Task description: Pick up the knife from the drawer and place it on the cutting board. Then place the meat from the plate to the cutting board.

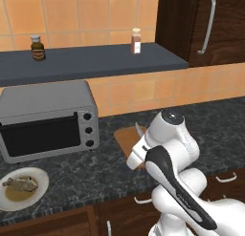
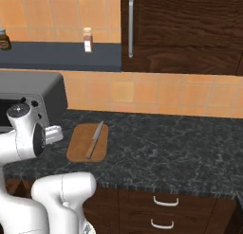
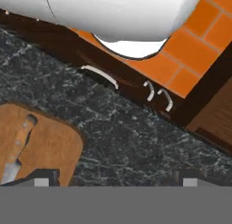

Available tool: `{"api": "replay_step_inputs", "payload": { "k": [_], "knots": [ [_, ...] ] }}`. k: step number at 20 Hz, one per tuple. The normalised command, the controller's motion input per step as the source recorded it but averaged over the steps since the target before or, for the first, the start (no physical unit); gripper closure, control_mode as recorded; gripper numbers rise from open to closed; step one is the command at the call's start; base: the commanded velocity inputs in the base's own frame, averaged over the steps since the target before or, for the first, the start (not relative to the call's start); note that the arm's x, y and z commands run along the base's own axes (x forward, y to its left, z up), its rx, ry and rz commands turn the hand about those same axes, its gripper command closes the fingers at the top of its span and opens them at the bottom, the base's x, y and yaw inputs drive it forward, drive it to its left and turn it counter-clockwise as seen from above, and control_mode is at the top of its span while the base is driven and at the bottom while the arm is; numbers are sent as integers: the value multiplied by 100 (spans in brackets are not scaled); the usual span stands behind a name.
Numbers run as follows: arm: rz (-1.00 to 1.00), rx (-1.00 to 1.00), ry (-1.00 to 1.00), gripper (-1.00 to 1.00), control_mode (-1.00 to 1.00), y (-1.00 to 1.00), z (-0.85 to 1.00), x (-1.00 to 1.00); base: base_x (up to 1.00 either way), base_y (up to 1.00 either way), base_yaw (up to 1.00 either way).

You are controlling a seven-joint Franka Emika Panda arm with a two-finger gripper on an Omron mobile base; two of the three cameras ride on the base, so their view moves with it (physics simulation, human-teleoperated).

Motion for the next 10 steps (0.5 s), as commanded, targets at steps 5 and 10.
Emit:
{"api": "replay_step_inputs", "payload": {
  "k": [5,10],
  "knots": [
    [28,0,-1,-100,-100,100,35,-14,0,0,0],
    [22,0,0,-100,-100,100,30,0,0,0,0]
  ]
}}
